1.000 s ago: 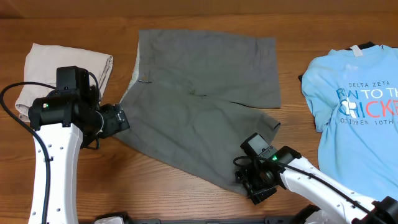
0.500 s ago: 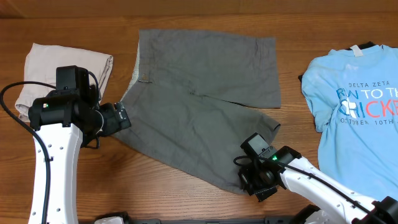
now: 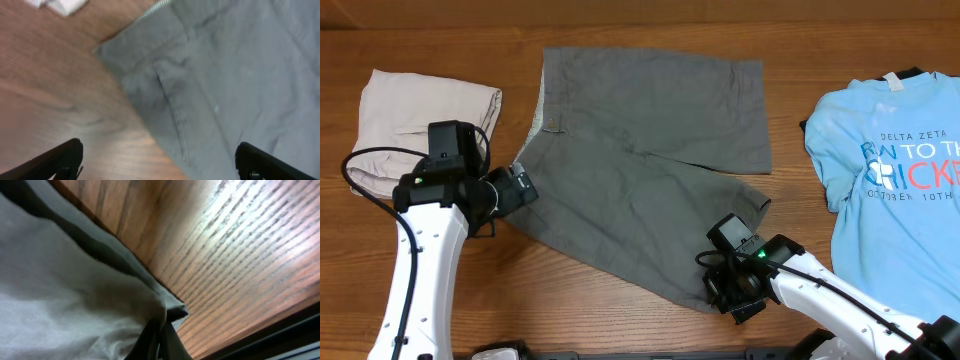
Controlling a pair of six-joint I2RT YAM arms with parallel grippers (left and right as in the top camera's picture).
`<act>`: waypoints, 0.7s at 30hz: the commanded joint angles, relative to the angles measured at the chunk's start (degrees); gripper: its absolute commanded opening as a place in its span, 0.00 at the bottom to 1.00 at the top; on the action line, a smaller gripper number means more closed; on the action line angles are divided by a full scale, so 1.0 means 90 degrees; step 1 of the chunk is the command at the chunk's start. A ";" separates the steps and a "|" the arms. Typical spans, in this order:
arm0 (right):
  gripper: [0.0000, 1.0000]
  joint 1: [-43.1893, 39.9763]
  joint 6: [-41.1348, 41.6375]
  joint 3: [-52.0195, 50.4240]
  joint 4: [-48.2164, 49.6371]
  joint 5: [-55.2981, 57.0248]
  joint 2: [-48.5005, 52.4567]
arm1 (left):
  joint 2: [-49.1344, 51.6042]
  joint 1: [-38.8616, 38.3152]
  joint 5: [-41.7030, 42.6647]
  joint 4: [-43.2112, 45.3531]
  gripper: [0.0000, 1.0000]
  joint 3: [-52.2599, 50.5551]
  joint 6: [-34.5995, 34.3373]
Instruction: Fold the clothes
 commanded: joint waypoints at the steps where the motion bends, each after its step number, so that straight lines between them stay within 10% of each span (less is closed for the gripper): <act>1: 0.04 0.0024 -0.0007 -0.0029 0.0005 0.0131 -0.0085 | 0.0027 0.0034 -0.0005 0.0498 0.99 -0.0440 -0.0338; 21: 0.04 0.0024 -0.0138 -0.0029 -0.0061 0.0245 -0.0085 | 0.0818 0.0046 -0.0515 0.2407 0.93 -0.1515 -0.1632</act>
